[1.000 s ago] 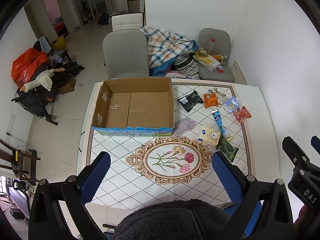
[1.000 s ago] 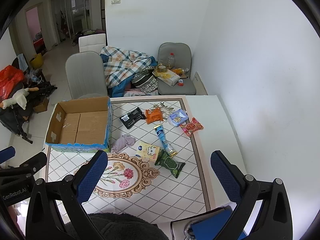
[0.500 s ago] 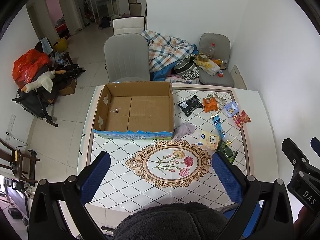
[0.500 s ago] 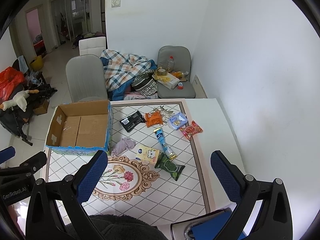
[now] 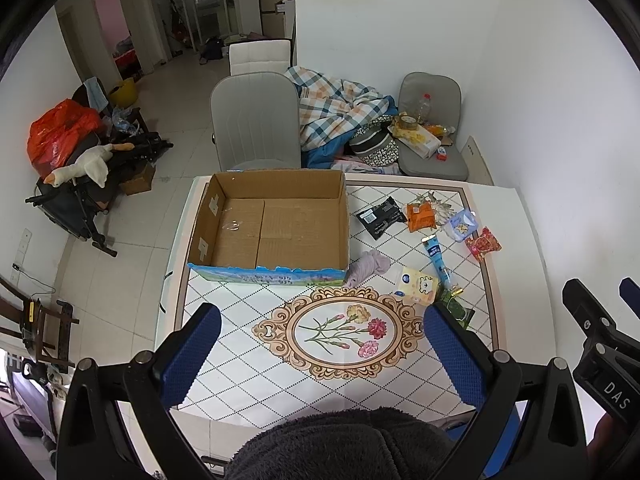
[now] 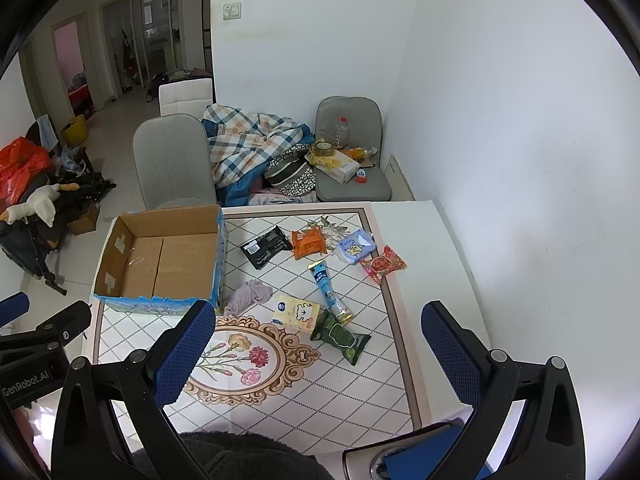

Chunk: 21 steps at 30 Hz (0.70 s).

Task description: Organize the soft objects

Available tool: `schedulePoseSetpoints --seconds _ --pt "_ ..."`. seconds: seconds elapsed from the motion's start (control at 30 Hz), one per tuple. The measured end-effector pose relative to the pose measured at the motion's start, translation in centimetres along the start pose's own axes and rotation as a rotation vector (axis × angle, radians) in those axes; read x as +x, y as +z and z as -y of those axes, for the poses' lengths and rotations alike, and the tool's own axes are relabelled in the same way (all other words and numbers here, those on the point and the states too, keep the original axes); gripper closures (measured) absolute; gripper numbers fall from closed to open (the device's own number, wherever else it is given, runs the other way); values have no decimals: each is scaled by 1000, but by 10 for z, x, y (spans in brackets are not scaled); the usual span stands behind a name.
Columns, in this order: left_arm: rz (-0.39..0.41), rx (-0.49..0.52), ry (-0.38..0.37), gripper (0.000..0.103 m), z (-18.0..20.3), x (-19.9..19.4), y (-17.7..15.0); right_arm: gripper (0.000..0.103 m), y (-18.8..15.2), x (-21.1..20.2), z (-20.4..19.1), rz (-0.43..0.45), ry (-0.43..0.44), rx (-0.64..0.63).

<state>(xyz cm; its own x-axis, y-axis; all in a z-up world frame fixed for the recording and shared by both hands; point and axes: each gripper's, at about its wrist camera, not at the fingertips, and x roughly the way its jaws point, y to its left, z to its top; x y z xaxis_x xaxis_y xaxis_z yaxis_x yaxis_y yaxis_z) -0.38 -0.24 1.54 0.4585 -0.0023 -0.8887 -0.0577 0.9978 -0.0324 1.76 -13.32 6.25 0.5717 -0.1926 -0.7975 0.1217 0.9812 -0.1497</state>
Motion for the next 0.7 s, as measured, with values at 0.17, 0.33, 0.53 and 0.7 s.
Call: schedulePoseSetpoints --seconds 0.17,0.33,0.53,0.7 --pt "4 -5 1 0 0 -1 1 0 -1 0 0 5 5 2" --pt "3 -5 1 0 -1 -1 1 0 -1 -2 2 7 9 2" --pt "9 -7 4 0 -1 -2 -2 0 -1 -3 2 12 8 1" --pt "12 -9 5 0 -1 -3 -4 0 -1 -3 2 14 7 1"
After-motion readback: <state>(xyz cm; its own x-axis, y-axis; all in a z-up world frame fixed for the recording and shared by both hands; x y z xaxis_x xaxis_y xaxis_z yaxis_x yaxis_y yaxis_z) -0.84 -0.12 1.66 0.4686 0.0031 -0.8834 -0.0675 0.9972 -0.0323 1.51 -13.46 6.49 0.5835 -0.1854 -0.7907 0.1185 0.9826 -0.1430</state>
